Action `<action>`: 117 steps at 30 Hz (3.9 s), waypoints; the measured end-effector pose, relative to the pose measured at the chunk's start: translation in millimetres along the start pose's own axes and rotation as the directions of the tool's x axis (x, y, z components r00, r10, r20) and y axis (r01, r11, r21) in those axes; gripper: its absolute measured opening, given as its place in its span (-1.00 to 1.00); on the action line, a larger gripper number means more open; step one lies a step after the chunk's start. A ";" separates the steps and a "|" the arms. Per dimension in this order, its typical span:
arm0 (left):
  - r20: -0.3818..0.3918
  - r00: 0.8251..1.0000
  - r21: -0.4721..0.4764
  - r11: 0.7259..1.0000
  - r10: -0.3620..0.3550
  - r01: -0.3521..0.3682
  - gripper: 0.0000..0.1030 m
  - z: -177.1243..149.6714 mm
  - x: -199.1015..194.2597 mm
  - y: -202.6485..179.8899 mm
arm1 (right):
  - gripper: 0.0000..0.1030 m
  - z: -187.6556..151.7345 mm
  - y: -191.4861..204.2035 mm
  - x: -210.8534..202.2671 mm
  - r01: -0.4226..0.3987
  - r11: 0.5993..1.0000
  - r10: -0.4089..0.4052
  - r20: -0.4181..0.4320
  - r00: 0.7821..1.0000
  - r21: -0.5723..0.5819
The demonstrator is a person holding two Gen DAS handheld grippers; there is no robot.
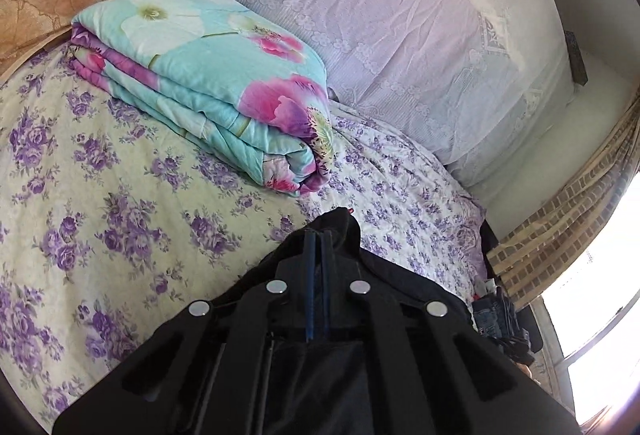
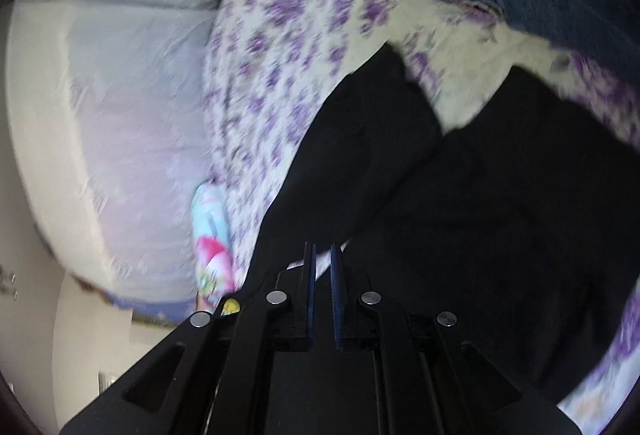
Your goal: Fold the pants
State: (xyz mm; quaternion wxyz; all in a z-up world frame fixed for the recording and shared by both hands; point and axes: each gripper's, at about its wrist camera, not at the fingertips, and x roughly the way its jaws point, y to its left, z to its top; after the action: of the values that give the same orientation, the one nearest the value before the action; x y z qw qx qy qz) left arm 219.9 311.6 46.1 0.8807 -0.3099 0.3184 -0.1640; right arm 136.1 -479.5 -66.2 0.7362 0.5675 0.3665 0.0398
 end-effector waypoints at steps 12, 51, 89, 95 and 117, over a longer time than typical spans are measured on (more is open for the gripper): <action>0.015 1.000 -0.036 0.999 -0.009 0.009 -0.97 -4.8 -1.9 11.3 | -0.75 23.6 -20.2 19.7 0.077 0.991 -0.086 0.072 0.994 0.112; -0.140 0.985 -0.337 0.931 0.102 -0.144 0.30 -182.1 -95.9 49.5 | -0.76 -4.6 -82.2 -145.8 -0.097 0.994 0.103 0.161 0.982 -0.046; -0.204 0.944 -0.286 0.906 0.261 -0.312 -0.50 -147.0 -88.5 32.8 | -0.76 13.8 -74.0 -131.6 -0.104 0.993 0.112 0.137 0.984 -0.063; -0.179 0.942 -0.289 0.900 0.283 -0.325 -0.78 -136.9 -87.6 37.9 | -0.76 21.7 -50.0 -124.9 -0.093 0.989 0.106 0.124 0.987 -0.112; -0.041 0.955 -0.209 0.932 0.293 -0.295 0.13 -150.7 -105.6 21.1 | -0.57 12.9 -58.0 -157.4 0.274 0.929 -0.215 0.239 0.947 -0.247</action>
State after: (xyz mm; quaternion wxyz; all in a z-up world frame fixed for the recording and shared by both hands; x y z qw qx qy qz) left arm 43.5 312.3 -10.2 0.8555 -0.3506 0.3810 0.0031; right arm 8.3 -585.0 -37.5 0.8417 0.4094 0.3467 -0.0612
